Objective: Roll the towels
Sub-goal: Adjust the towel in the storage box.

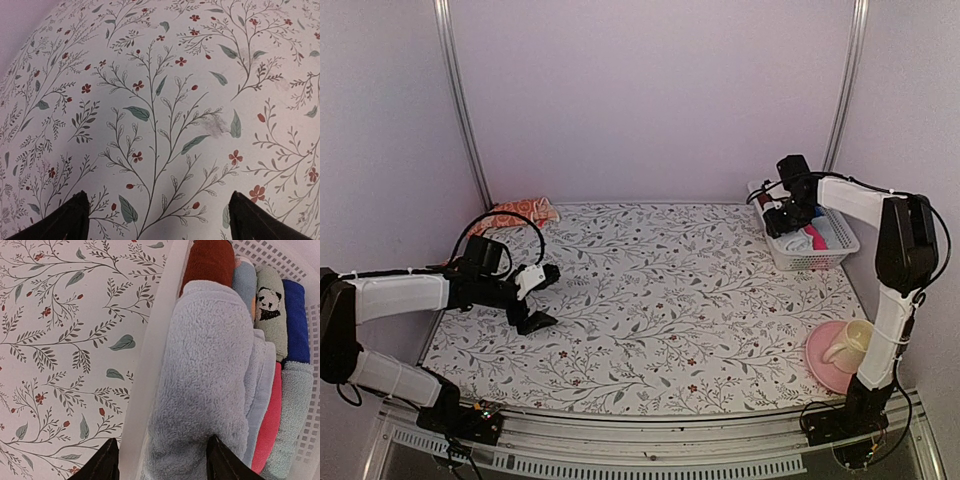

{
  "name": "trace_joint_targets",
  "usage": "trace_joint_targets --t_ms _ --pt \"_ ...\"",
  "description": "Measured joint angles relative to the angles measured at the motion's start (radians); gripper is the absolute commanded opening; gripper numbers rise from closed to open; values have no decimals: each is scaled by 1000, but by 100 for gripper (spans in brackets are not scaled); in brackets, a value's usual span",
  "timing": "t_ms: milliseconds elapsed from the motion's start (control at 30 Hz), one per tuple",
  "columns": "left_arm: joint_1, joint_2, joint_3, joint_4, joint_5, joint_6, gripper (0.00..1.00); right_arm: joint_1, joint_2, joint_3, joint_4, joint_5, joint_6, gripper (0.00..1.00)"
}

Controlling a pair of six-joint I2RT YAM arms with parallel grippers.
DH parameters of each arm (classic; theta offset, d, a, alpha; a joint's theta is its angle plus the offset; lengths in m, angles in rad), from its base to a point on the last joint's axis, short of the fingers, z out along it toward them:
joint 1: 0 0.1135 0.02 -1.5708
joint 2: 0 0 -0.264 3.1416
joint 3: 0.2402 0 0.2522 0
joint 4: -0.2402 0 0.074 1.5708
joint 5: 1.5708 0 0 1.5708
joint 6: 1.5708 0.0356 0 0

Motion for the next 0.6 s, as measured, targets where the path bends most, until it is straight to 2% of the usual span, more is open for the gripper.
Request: trace_joint_targets --t_ms 600 --pt "0 6 -3 7 -2 0 97 -52 -1 0 0 -89 -1 60"
